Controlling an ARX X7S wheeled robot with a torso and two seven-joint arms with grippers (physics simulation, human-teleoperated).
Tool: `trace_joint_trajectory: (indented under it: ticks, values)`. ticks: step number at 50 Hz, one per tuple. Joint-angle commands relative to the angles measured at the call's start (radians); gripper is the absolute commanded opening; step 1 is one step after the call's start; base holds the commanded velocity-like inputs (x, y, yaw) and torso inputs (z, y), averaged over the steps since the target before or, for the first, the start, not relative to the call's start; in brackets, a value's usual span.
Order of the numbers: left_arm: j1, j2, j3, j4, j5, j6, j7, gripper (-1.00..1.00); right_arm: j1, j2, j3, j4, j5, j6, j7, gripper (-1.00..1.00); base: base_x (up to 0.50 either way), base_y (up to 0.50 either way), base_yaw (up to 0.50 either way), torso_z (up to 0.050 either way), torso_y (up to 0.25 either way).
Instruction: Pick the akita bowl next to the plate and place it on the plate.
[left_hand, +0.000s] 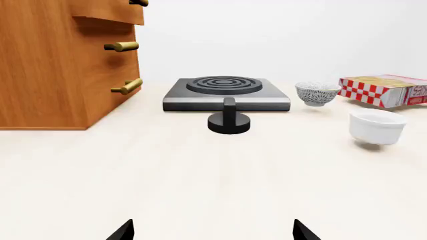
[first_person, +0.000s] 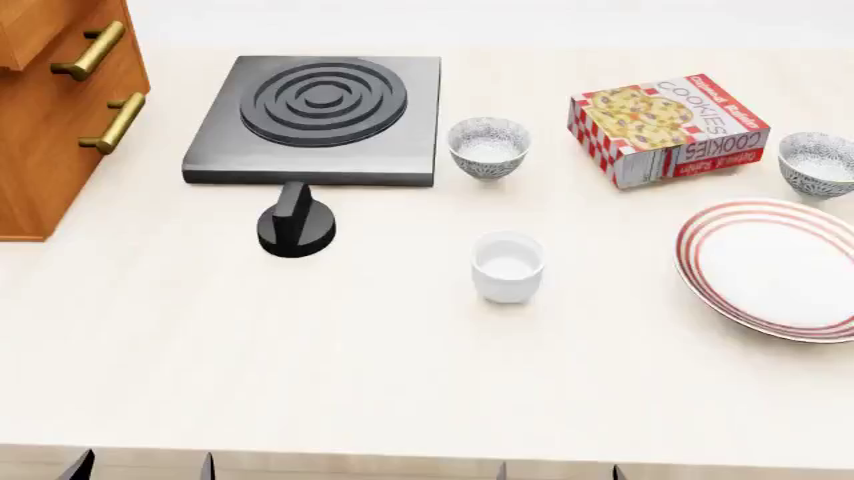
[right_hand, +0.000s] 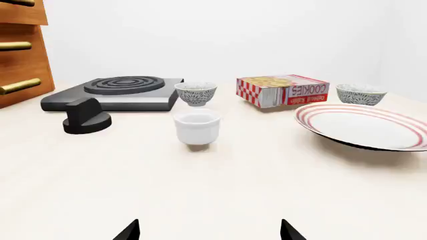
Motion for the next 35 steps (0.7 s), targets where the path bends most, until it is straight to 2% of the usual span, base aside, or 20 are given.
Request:
trace_joint_trajectory:
  ticks: [1,18,23,24,25,26,27,28,30,32,33,35]
  values:
    - [-0.003,-0.016,0.018,-0.005,-0.017,0.002,-0.018,1.00,-0.002,0.017,-0.020,-0.010,0.029,0.012,0.005,1.00,0.00,0.00,0.00,0.000,0.000]
    - [0.003,-0.056,0.052,0.023,-0.104,-0.014,-0.052,1.00,0.008,0.057,-0.067,0.001,0.058,0.024,0.059,1.00,0.00,0.00,0.00,0.000,0.000]
    - [0.003,-0.070,0.025,0.160,-0.222,-0.187,-0.047,1.00,0.002,0.063,-0.067,-0.011,0.083,0.023,0.063,1.00,0.00,0.00,0.00,0.000,0.000]
    - [0.002,-0.086,0.029,0.202,-0.196,-0.187,-0.059,1.00,0.002,0.063,-0.066,-0.011,0.085,0.029,0.069,1.00,0.00,0.00,0.00,0.000,0.000]
    - [-0.001,-0.086,0.013,0.228,-0.229,-0.217,-0.060,1.00,0.002,0.063,-0.064,-0.014,0.097,0.034,0.067,1.00,0.00,0.00,0.00,0.000,0.000]
    - [-0.032,-0.090,-0.077,0.320,-0.379,-0.367,-0.070,1.00,-0.003,0.067,-0.069,-0.022,0.097,0.033,0.064,1.00,0.00,0.00,0.00,0.000,0.000]
    - [-0.033,-0.103,-0.071,0.341,-0.417,-0.390,-0.076,1.00,-0.006,0.069,-0.071,-0.032,0.097,0.040,0.068,1.00,0.00,0.00,0.00,0.000,0.000]
    - [-0.045,-0.126,-0.074,0.362,-0.392,-0.390,-0.089,1.00,-0.007,0.069,-0.071,-0.041,0.114,0.049,0.061,1.00,0.00,0.00,0.00,0.000,0.000]
    - [-0.067,-0.137,-0.113,0.371,-0.436,-0.428,-0.101,1.00,-0.008,0.074,-0.081,-0.054,0.102,0.062,0.071,1.00,0.00,0.00,0.00,0.000,0.000]
    - [-0.087,-0.164,-0.145,0.349,-0.462,-0.431,-0.084,1.00,-0.017,0.080,-0.082,-0.153,0.151,0.127,0.052,1.00,0.00,0.00,0.00,0.000,0.000]
    - [-0.109,-0.166,-0.196,0.308,-0.501,-0.436,-0.088,1.00,-0.010,0.087,-0.083,-0.229,0.154,0.210,0.070,1.00,0.00,0.00,0.00,0.000,0.000]
    - [-0.119,-0.172,-0.216,0.268,-0.487,-0.396,-0.083,1.00,-0.001,0.090,-0.074,-0.302,0.199,0.286,0.069,1.00,0.00,0.00,0.00,0.000,0.000]
